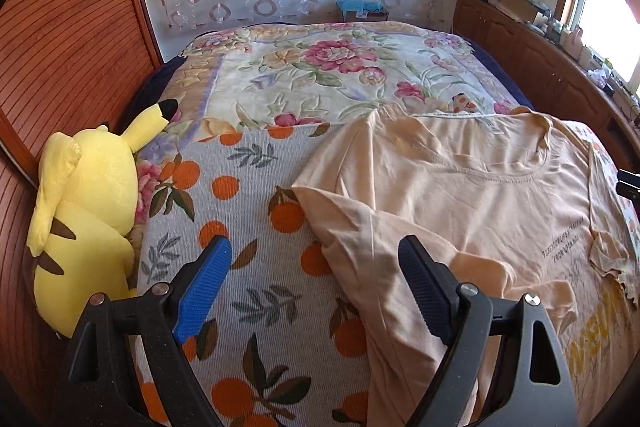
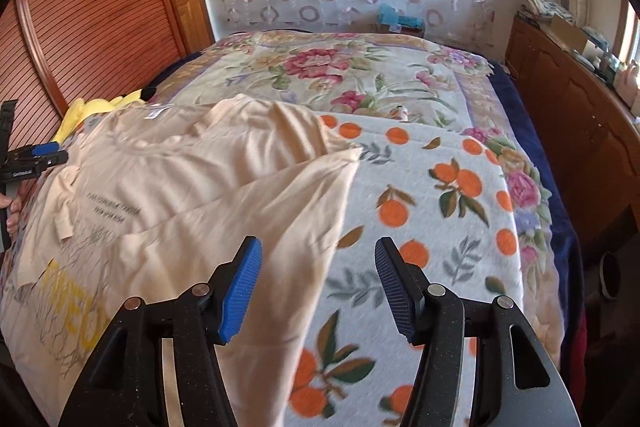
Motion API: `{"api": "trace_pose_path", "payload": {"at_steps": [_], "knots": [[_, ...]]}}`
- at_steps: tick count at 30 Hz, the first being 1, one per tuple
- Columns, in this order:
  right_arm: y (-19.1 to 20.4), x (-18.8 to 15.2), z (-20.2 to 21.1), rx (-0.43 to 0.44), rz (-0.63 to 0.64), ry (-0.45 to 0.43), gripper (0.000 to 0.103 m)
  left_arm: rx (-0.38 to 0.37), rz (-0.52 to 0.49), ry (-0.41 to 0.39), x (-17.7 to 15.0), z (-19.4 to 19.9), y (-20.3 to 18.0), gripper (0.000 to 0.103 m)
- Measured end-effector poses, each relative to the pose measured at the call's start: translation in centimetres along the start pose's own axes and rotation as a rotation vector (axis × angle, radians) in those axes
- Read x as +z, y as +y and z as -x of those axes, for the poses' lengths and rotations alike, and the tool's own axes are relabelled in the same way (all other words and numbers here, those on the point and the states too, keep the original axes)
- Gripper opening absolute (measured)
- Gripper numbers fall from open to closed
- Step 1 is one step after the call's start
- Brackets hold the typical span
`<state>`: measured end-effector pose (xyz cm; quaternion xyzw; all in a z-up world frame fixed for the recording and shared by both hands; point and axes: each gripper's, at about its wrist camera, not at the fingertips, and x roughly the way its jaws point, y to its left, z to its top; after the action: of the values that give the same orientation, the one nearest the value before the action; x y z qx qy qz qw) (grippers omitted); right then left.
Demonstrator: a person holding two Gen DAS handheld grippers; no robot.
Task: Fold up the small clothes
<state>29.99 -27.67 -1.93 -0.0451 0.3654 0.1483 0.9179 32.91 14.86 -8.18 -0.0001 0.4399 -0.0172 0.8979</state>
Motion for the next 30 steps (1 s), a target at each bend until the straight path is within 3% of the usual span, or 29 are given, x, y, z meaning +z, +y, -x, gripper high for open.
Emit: {"api": "trace_pose_path", "payload": {"at_steps": [7, 10, 22, 30], "knots": [[-1.3, 2.0, -2.7, -0.008, -0.056, 0.012, 0.061, -0.050, 0.009, 0.014, 0.7, -1.1, 0.4, 0.075], [-1.1, 2.9, -4.1, 0.022, -0.060, 0.024, 0.061, -0.070, 0.008, 0.025, 0.7, -1.6, 0.4, 0.062], [-0.1, 4.9, -7.4, -0.005, 0.050, 0.024, 0.061, -0.075, -0.017, 0.019, 0.7, -2.5, 0.0, 0.059], [-0.1, 4.3, -7.4, 0.008, 0.068, -0.006, 0.060, -0.098, -0.042, 0.020, 1.0, -2.3, -0.7, 0.035]]}}
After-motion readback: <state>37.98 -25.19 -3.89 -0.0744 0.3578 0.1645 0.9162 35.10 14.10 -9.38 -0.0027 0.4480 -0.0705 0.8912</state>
